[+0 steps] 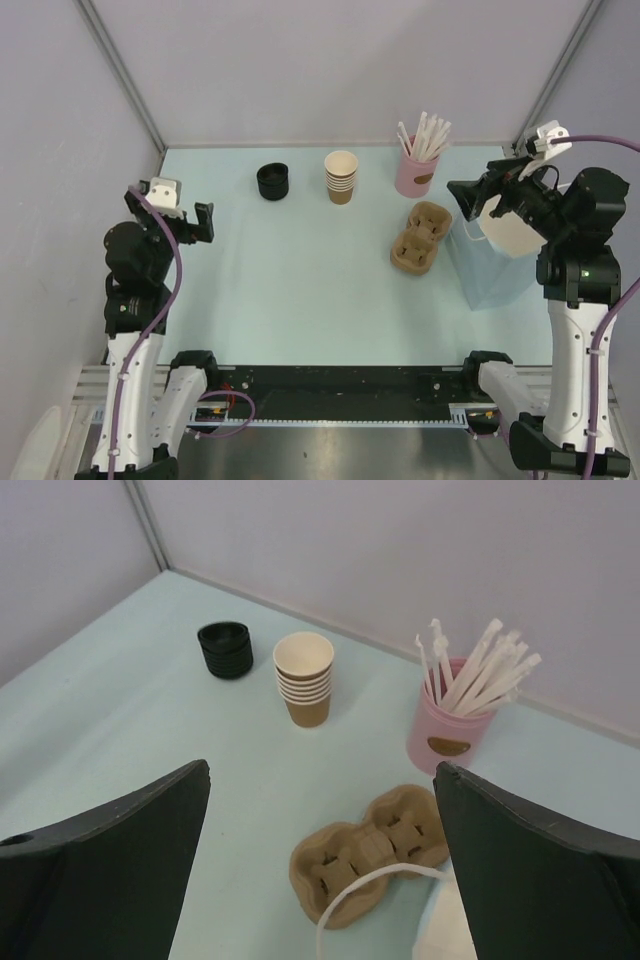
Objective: Pack the takeout coffee
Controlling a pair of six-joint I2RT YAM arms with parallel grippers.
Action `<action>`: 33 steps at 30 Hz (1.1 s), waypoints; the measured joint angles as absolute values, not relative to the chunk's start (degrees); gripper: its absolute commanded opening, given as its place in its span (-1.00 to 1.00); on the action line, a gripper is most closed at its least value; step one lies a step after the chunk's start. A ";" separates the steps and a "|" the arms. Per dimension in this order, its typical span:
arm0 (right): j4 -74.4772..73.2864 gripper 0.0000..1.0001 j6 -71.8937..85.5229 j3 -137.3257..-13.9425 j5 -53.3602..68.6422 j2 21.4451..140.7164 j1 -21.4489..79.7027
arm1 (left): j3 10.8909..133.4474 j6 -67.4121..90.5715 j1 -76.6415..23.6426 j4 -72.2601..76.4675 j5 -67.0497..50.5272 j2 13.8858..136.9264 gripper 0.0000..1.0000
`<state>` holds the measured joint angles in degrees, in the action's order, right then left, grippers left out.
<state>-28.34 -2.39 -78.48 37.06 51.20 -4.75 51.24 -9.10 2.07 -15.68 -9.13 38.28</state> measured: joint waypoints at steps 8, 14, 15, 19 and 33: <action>-45.15 1.00 -11.70 -81.54 32.60 55.13 -4.75 | 50.57 -9.08 2.07 -15.79 -7.84 33.34 0.99; -51.70 0.94 -13.56 -81.43 29.34 55.05 -4.75 | 46.57 -9.06 2.07 -15.57 -7.70 30.20 1.00; -52.58 0.93 -13.67 -81.41 28.64 54.96 -4.75 | 46.00 -9.06 2.07 -15.62 -7.73 30.20 0.99; -54.65 0.84 -13.93 -80.09 27.22 54.19 -4.75 | 44.91 -9.06 2.07 -16.21 -8.62 30.37 0.99; -55.75 -0.06 -12.12 -77.45 24.49 52.34 -2.04 | 43.59 -9.06 2.07 -15.94 -10.76 30.44 0.99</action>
